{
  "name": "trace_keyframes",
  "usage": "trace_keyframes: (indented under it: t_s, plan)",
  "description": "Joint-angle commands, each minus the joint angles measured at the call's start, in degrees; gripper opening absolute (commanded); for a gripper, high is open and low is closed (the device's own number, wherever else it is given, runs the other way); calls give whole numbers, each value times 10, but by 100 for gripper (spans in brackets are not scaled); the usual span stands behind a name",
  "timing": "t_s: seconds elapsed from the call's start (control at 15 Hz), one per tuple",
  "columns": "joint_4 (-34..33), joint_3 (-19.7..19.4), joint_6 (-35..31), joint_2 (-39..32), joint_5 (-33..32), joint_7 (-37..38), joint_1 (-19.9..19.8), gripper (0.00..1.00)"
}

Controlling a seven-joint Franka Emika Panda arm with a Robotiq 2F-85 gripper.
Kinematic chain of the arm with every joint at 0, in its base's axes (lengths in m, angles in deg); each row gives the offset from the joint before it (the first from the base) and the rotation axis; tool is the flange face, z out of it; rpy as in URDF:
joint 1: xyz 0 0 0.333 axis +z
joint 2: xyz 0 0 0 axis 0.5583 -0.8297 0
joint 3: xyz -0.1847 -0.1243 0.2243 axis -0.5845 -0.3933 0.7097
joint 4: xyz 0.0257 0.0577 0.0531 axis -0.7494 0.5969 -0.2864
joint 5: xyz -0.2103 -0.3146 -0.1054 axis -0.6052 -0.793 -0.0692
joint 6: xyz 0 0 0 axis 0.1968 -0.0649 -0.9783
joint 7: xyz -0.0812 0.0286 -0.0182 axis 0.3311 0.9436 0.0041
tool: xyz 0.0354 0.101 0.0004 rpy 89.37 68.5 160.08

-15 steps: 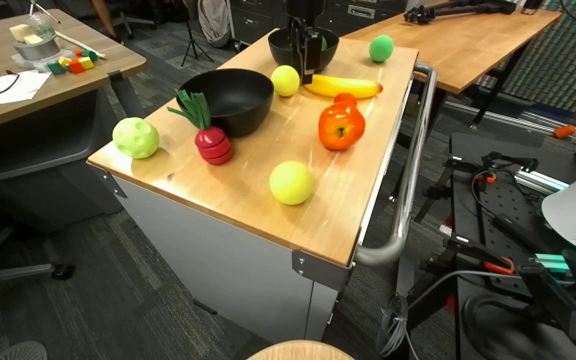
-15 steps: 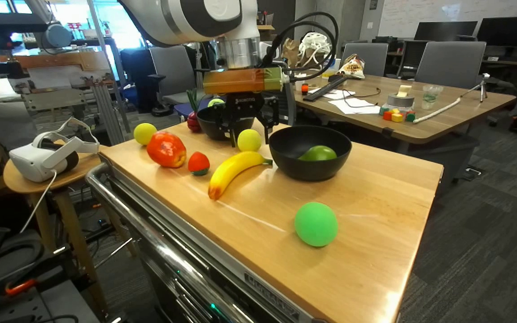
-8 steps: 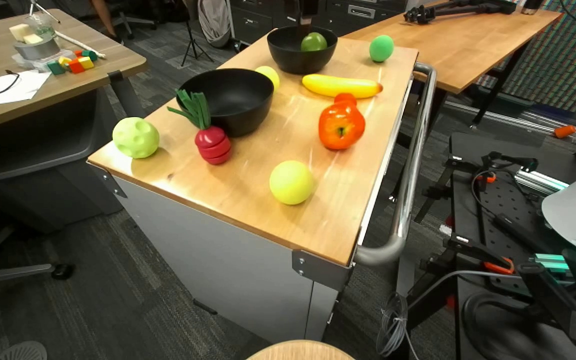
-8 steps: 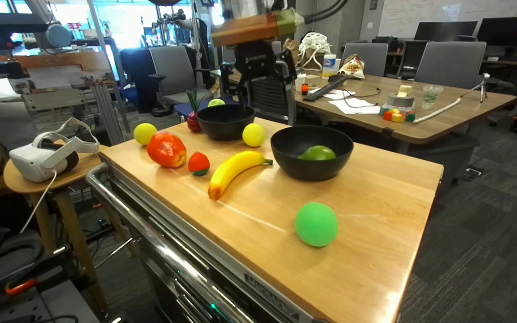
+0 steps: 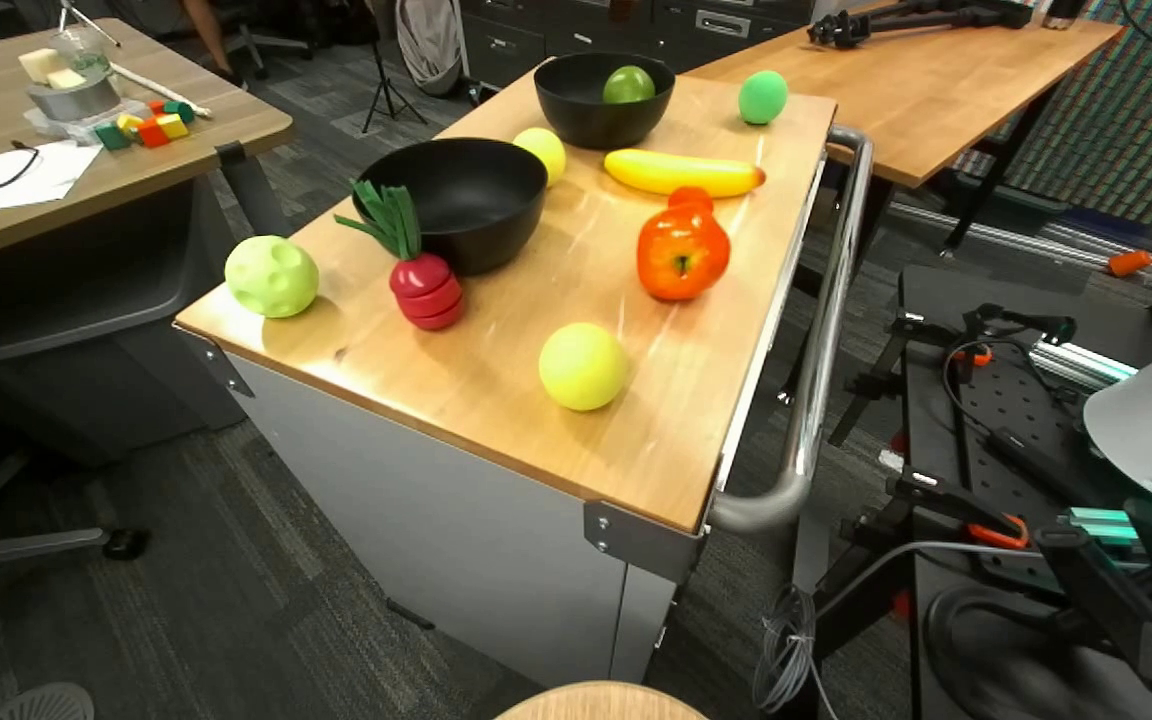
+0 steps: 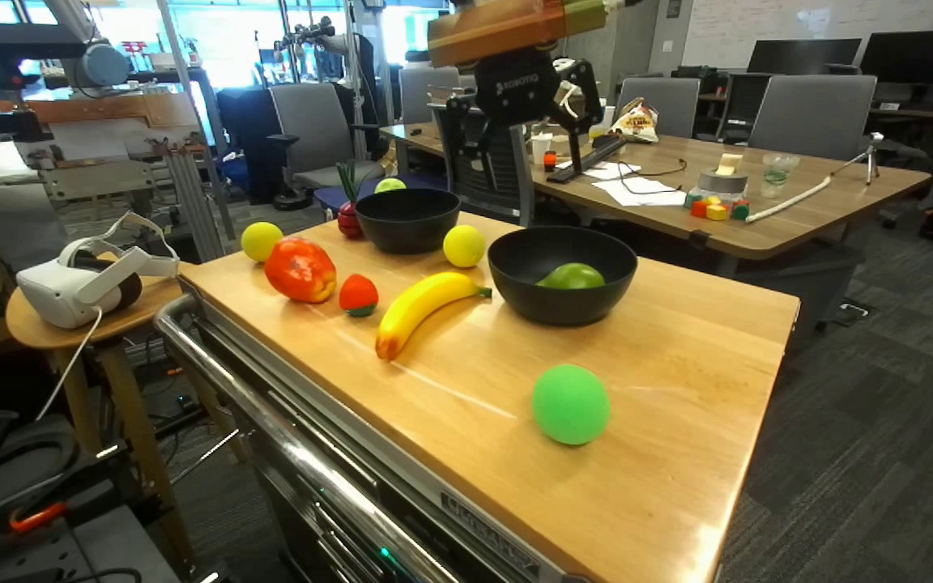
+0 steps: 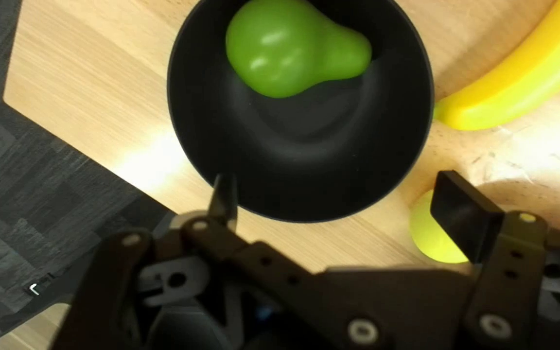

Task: Take all the contents from the black bowls and place them on the table one at at time starting with the left bowl then right bowl

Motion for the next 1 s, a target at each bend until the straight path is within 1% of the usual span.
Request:
trace_keyframes:
  t_s: [0.0, 0.07, 0.27, 0.53, 0.93]
  plan:
    - [9, -3, -70, -31, 14, -7, -12, 100]
    - [11, -3, -84, -39, 15, -7, -16, 100]
    - [13, -8, -109, -60, -10, 1, -24, 100]
    - [14, -10, -117, -76, -13, 3, -34, 100]
    - [15, -12, -109, -96, -15, 7, -39, 100]
